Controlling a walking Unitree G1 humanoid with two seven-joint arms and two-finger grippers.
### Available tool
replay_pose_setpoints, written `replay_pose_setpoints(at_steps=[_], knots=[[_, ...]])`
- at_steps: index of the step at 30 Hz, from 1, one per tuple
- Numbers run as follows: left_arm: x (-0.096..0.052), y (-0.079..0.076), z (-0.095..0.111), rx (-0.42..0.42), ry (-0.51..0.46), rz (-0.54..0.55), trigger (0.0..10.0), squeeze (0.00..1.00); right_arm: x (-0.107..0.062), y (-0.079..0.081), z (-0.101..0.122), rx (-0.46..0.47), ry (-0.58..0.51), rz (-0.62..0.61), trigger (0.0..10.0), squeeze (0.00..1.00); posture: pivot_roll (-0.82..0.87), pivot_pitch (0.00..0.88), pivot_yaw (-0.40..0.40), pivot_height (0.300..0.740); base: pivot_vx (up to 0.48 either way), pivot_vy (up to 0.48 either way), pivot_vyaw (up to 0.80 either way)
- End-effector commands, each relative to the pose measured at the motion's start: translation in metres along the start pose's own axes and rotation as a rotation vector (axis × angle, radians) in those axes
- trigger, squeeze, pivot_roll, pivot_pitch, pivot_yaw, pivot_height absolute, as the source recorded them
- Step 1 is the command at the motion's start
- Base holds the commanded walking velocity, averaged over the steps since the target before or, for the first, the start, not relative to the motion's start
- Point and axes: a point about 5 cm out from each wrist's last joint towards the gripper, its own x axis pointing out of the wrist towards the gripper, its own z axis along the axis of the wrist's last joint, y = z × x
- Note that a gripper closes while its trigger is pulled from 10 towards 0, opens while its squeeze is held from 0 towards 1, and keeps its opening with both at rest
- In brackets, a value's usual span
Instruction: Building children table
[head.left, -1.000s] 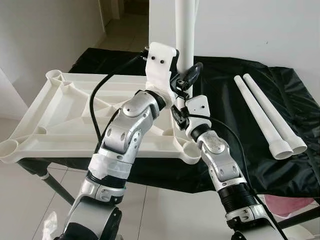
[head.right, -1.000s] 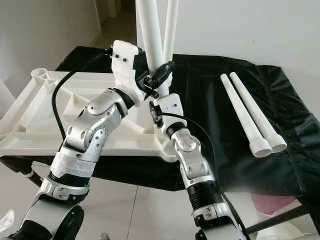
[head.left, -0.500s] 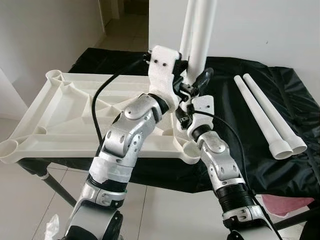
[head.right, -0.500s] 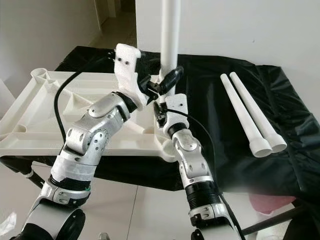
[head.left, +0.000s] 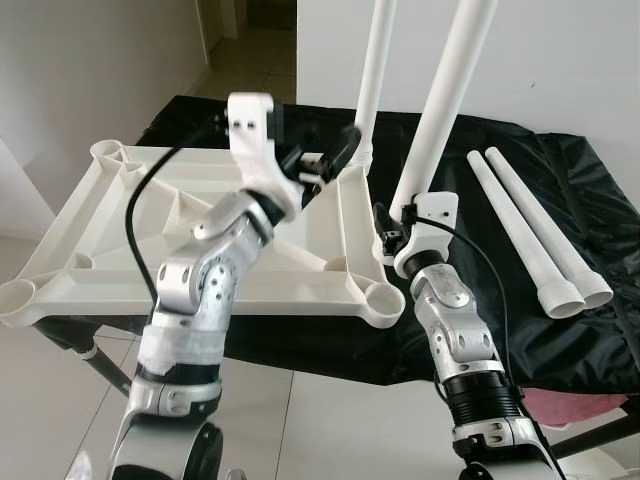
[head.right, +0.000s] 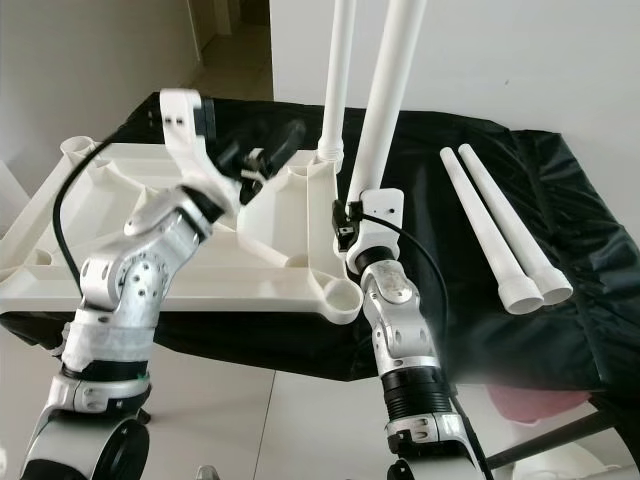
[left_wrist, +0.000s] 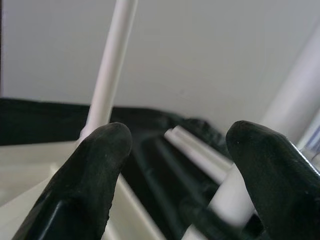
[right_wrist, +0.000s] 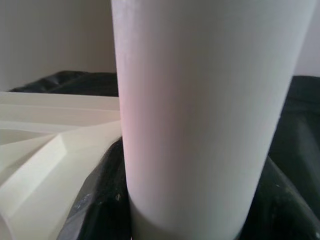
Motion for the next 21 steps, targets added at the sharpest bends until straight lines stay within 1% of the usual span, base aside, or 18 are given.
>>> replay_pose_setpoints(at_steps=[1,2,3,5,7,9,12,15,16,17,18,21], knots=[[-0.007,-0.002,-0.013,0.036,0.054,-0.017,10.0,0.00,-0.005,-0.001,0.006,0.026,-0.045,0.016,10.0,0.00,0.03,0.029,-0.026,0.740,0.000,0.000,0.00],[-0.009,-0.002,-0.017,0.036,0.072,-0.019,10.0,0.00,-0.006,-0.001,0.006,0.031,-0.049,0.018,10.0,0.00,0.03,0.029,-0.026,0.740,0.000,0.000,0.00],[-0.012,-0.003,-0.022,0.018,0.088,-0.025,10.0,0.00,-0.008,-0.001,0.007,0.028,-0.055,0.024,10.0,0.00,0.03,0.033,-0.026,0.740,0.000,0.000,0.00],[-0.014,-0.003,-0.025,0.005,0.098,-0.030,10.0,0.00,-0.009,-0.001,0.007,0.026,-0.059,0.029,10.0,0.00,0.03,0.033,-0.026,0.740,0.000,0.000,0.00],[-0.024,-0.007,-0.039,0.023,0.134,-0.041,10.0,0.00,-0.016,0.001,0.006,0.039,-0.066,0.051,10.0,0.00,0.04,0.039,-0.027,0.740,0.000,0.000,0.00],[-0.031,-0.010,-0.048,0.050,0.160,-0.050,10.0,0.00,-0.022,0.002,0.006,0.046,-0.074,0.067,10.0,0.00,0.03,0.055,-0.025,0.740,0.000,0.000,0.00],[-0.033,-0.011,-0.051,0.057,0.167,-0.052,10.0,0.00,-0.023,0.002,0.006,0.045,-0.077,0.069,10.0,0.00,0.03,0.055,-0.025,0.740,0.000,0.000,0.00],[-0.046,-0.017,-0.063,0.116,0.213,-0.082,10.0,0.00,-0.032,0.004,0.003,0.039,-0.067,0.090,10.0,0.00,0.03,0.066,-0.021,0.740,0.000,0.000,0.00],[-0.050,-0.020,-0.065,0.138,0.211,-0.108,10.0,0.00,-0.035,0.005,0.001,0.043,-0.062,0.099,10.0,0.00,0.03,0.072,-0.017,0.740,0.000,0.000,0.00],[-0.050,-0.020,-0.065,0.138,0.211,-0.108,10.0,0.00,-0.035,0.005,0.001,0.043,-0.062,0.099,10.0,0.00,0.03,0.072,-0.017,0.740,0.000,0.000,0.00],[-0.054,-0.026,-0.066,0.177,0.203,-0.147,10.0,0.00,-0.038,0.005,-0.001,0.038,-0.056,0.110,10.0,0.00,0.03,0.071,-0.017,0.740,0.000,0.000,0.00],[-0.057,-0.029,-0.067,0.201,0.196,-0.174,10.0,0.00,-0.039,0.005,-0.002,0.035,-0.053,0.117,10.0,0.00,0.03,0.071,-0.017,0.740,0.000,0.000,0.00]])
